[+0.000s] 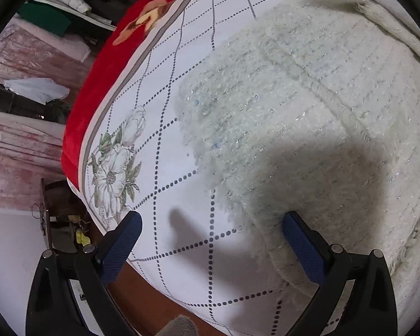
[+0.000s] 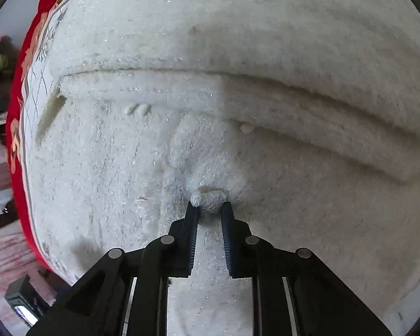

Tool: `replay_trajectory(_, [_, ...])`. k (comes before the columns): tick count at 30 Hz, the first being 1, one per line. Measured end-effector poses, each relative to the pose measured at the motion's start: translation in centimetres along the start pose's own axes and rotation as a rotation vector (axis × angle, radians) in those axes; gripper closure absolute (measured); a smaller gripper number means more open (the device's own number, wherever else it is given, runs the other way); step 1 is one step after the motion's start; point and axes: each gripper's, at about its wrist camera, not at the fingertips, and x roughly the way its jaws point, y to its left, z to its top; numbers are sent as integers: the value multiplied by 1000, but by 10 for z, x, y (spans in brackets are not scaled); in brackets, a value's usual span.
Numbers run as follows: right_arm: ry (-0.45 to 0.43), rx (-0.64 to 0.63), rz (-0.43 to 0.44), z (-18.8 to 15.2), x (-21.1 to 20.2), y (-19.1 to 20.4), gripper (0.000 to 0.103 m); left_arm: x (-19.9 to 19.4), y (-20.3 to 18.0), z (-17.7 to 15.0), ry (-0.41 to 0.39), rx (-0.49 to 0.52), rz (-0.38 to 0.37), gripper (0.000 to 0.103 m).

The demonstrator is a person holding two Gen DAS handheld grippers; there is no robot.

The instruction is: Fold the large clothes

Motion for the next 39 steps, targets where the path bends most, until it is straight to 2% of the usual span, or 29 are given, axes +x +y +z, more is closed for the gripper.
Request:
replay_trajectory(2, [52,3,50,2,3,-7,85,-10,3,1,-13,-4,-1,0])
replay_trajectory(5, [124,11,181,8,-20,-44,85,-37,9,2,-67,1,-10,0])
replay_trajectory(6, [123,6,184,7,-34,-58,85,-49,8,2,-95,9,-15,0])
replay_trajectory(8, [88,17,167,-2,-67,-89,72,-71,1,0,-144,31,-34,0])
replay_trajectory(9, [76,27,165,-1,-77,-102,56,-80,-8,-1,-158,52,-44,0])
replay_trajectory(10, [56,47,151,-6,-93,-124,50,-87,-20,-5,-170,79,-56,0])
replay_trajectory(11, [43,63,129,-14,-94,-126,50,-90,-35,-9,-174,110,-66,0])
replay_trajectory(13, [29,100,55,-28,-113,-177,50,-89,-58,-17,-159,148,-77,0])
replay_trajectory(15, [40,125,6,-37,-110,-206,50,-79,-83,-30,-145,178,-66,0])
replay_trajectory(17, [119,164,-29,-55,-98,-250,50,-61,-102,-40,-106,207,-37,0])
replay_trajectory(18, [159,173,-26,-62,-84,-258,56,-58,-106,-43,-95,205,-31,0])
replay_trajectory(19, [199,159,-39,-69,-72,-268,70,-55,-108,-46,-102,186,-22,0])
replay_trajectory(20, [237,127,-73,-75,-58,-277,71,-56,-108,-47,-109,173,-12,0])
replay_trajectory(22, [241,87,-50,-78,-44,-284,72,-60,-109,-47,-107,163,21,0])
replay_trajectory(24, [266,44,-57,-72,-49,-288,69,-75,-108,-46,-110,154,68,0])
replay_trajectory(26, [247,-24,-26,-61,-62,-278,67,-100,-110,-51,-129,142,99,0])
replay_trajectory(27, [225,-58,-15,-55,-76,-281,56,-118,-112,-55,-149,140,118,0])
replay_trajectory(28, [204,-82,1,-51,-90,-287,36,-132,-116,-60,-166,144,130,0])
replay_trajectory(30, [161,-120,18,-42,-111,-292,17,-168,-135,-79,-204,182,159,0])
replay_trajectory(34, [80,-189,-43,-24,-158,-337,17,-218,-198,-135,-265,332,203,0])
replay_trajectory(36, [73,-175,-67,-18,-161,-343,17,-228,-230,-160,-278,399,204,0])
replay_trajectory(38, [87,-128,-75,-10,-165,-381,17,-233,-268,-188,-280,482,204,0])
replay_trajectory(39, [95,-113,-81,-13,-162,-387,17,-233,-278,-195,-280,501,207,0])
